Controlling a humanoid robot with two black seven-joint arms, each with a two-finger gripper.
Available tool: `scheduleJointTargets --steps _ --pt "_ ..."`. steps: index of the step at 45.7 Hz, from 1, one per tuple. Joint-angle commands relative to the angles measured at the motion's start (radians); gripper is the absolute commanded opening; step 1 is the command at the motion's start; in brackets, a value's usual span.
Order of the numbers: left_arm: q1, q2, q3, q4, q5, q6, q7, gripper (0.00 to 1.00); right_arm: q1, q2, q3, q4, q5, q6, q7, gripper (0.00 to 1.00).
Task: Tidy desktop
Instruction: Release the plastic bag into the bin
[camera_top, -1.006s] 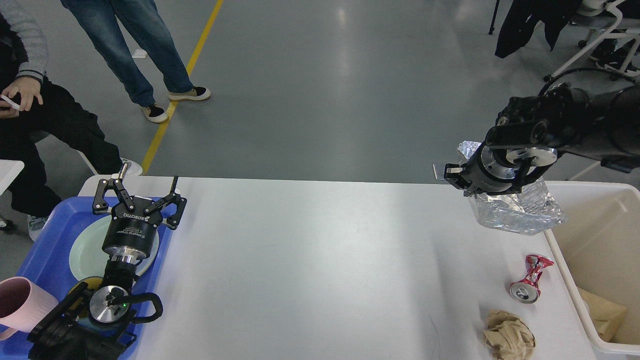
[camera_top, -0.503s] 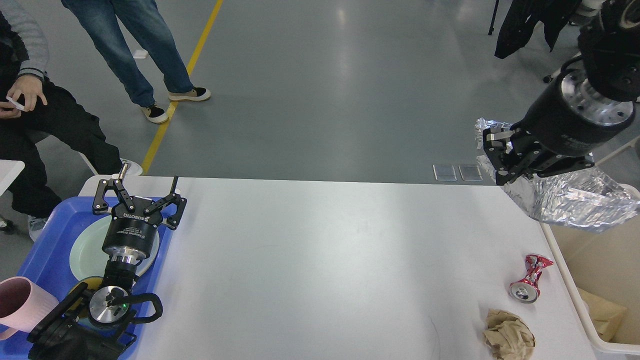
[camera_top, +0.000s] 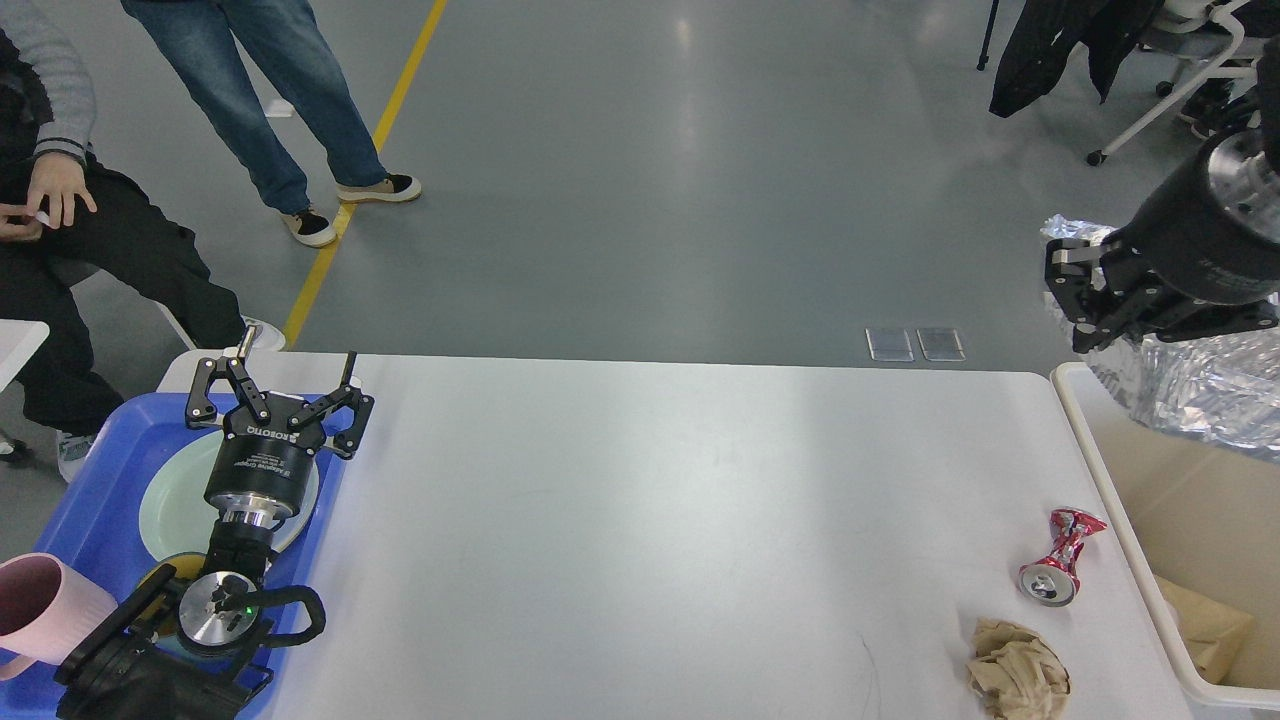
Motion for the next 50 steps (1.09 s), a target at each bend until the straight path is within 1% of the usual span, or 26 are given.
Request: scheduleJointTargets --steps 1,6,15,24,26,31,38,41,46,50 --pt "0.002 0.0 0.002 0.0 0.0 0.0 0.0 0.96 -0.08 -0.05 -0.073 -0.052 -0.008 -0.071 0.004 0.0" --pt "0.002 0.0 0.0 0.0 0.001 0.0 0.0 0.96 -0.211 -0.142 -0.08 -0.176 -0.028 -0.078 0.004 0.0" --pt "0.002 0.0 0.002 0.0 0.0 0.0 0.0 0.96 -0.503 -0.251 -0.037 -0.472 -0.04 -0.09 0.004 0.0" --pt "0.002 0.0 0.002 0.0 0.0 0.0 0.0 0.96 -0.833 -0.324 0.109 -0.8 -0.041 -0.09 0.007 0.0" --pt "0.002 0.0 0.002 0.0 0.0 0.0 0.0 0.96 -0.929 -0.326 0.137 -0.889 -0.041 -0.09 0.008 0.0" --pt "0.002 0.0 0.0 0.0 0.0 0.0 0.0 0.96 -1.106 -0.323 0.222 -1.046 -0.04 -0.108 0.011 0.0" --pt "0.002 0.0 0.0 0.0 0.0 0.0 0.0 0.96 -1.351 -0.307 0.336 -1.185 -0.04 -0.232 0.011 0.0" --pt "0.002 0.0 0.002 0.0 0.0 0.0 0.0 0.96 -1.437 -0.269 0.35 -1.234 -0.04 -0.301 0.011 0.0" --pt "0.002 0.0 0.0 0.0 0.0 0.0 0.0 0.96 -1.552 -0.225 0.361 -1.27 -0.037 -0.419 0.011 0.0" --pt "0.0 0.0 0.002 0.0 0.0 0.0 0.0 0.96 -1.646 -0.182 0.373 -1.274 -0.037 -0.544 0.011 0.0"
